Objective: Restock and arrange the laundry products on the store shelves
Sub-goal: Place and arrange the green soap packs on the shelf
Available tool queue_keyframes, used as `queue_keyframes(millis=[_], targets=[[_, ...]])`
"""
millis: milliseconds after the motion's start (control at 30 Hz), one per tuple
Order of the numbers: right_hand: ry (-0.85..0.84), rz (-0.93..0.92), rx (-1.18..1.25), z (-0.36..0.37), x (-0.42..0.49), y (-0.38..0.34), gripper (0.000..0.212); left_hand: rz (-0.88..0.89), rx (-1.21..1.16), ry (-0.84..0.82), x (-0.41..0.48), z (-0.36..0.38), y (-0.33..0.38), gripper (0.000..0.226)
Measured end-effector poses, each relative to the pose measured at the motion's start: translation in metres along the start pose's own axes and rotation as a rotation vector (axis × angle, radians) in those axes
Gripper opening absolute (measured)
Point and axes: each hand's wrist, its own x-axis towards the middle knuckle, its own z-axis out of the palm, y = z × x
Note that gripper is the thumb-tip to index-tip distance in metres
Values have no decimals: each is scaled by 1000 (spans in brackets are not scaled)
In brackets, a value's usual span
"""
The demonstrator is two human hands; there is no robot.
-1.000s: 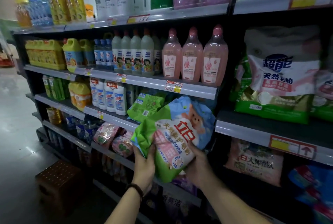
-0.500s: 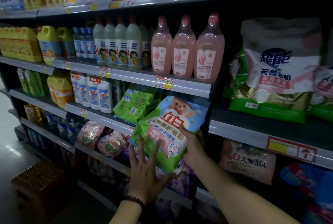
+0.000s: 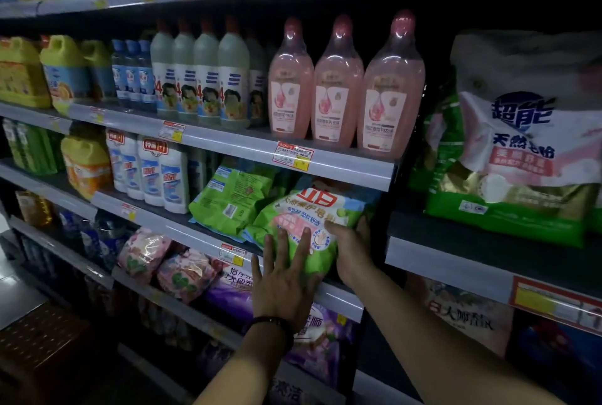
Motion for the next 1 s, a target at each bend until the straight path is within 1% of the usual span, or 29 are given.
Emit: queue_keyframes(millis=[33, 100, 133, 167, 267, 333, 400, 467, 567, 600, 667, 700, 800, 833, 933, 1000], targets=[[18, -28, -101, -3, -3, 6, 61, -13, -3, 3, 1, 1, 4, 82], [37, -56, -299, -8, -7, 18, 87, -24, -1, -5, 5, 4, 12, 80], [28, -68, -340, -11, -7, 24, 95, -32, 2, -9, 8, 4, 17, 78], [25, -87, -368, -12, -6, 27, 97, -43, 4, -13, 11, 5, 22, 75], [59, -170, -399, -9, 0, 19, 91, -75, -22, -63, 24, 4, 37, 75], [55, -220, -413, -13, 9, 16, 87, -69, -45, -114, 33, 4, 45, 81], [68, -231, -460, -20, 12, 17, 80, -43, -57, -172, 37, 7, 45, 92], [45, -264, -542, -28, 7, 22, 77, 22, -43, -200, 32, 15, 33, 92], [61, -279, -652, -31, -2, 24, 80, 163, 23, -151, 24, 12, -2, 81], [82, -256, -670, -30, -3, 22, 82, 176, 31, -103, 23, 7, -14, 77], [108, -226, -696, -30, -2, 23, 84, 133, 61, 4, 20, 1, -30, 72], [106, -224, -706, -30, -2, 23, 85, 109, 92, 5, 17, -1, -34, 73], [126, -222, -769, -32, -10, 22, 84, 98, 119, -115, 6, 7, -39, 92], [138, -237, -788, -33, -14, 23, 82, 97, 103, -130, 5, 9, -42, 95], [152, -294, -865, -33, -26, 27, 74, 125, 65, -110, 2, 11, -57, 97], [165, -326, -935, -34, -34, 29, 73, 146, 67, -114, -1, 9, -64, 97]])
